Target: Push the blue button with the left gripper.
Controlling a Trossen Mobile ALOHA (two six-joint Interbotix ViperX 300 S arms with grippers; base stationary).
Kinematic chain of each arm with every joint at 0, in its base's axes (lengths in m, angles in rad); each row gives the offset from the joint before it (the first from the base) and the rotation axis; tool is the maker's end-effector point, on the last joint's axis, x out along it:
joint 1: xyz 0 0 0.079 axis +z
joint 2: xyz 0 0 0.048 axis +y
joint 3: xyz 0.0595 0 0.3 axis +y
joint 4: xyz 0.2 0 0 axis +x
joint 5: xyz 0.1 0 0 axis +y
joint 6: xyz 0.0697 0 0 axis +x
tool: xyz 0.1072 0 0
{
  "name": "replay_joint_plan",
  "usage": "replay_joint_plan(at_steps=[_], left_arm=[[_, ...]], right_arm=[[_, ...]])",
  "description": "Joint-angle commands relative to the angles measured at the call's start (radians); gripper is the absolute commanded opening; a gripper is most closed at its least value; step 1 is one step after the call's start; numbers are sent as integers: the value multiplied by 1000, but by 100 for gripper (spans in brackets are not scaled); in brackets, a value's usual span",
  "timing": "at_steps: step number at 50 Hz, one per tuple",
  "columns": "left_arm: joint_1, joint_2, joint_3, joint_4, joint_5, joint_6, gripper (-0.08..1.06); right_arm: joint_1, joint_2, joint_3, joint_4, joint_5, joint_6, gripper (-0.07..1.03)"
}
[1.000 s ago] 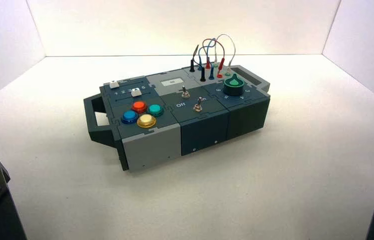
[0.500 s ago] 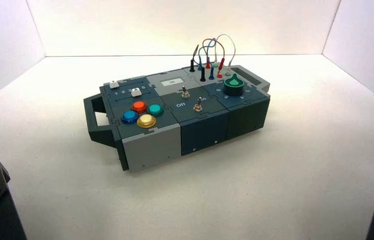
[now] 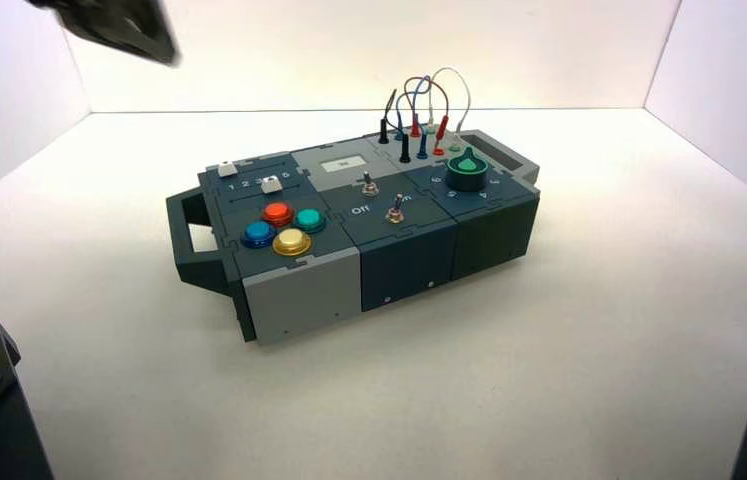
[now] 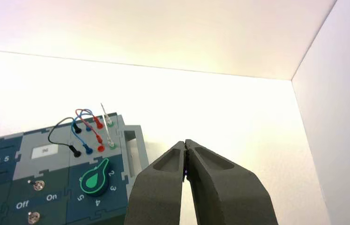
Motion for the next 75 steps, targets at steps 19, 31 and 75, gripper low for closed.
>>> replay_joint_plan(at_steps=[19, 31, 75], left_arm=[[-81, 106, -54, -29, 127, -11, -3], [-109, 216, -87, -31, 140, -12, -3], [-193, 453, -135, -32, 152, -9, -3]], right_arm=[[-5, 87, -37, 3, -2, 2, -2], [-6, 87, -37, 3, 2, 2, -2], [-5, 87, -41, 3, 6, 2, -2]])
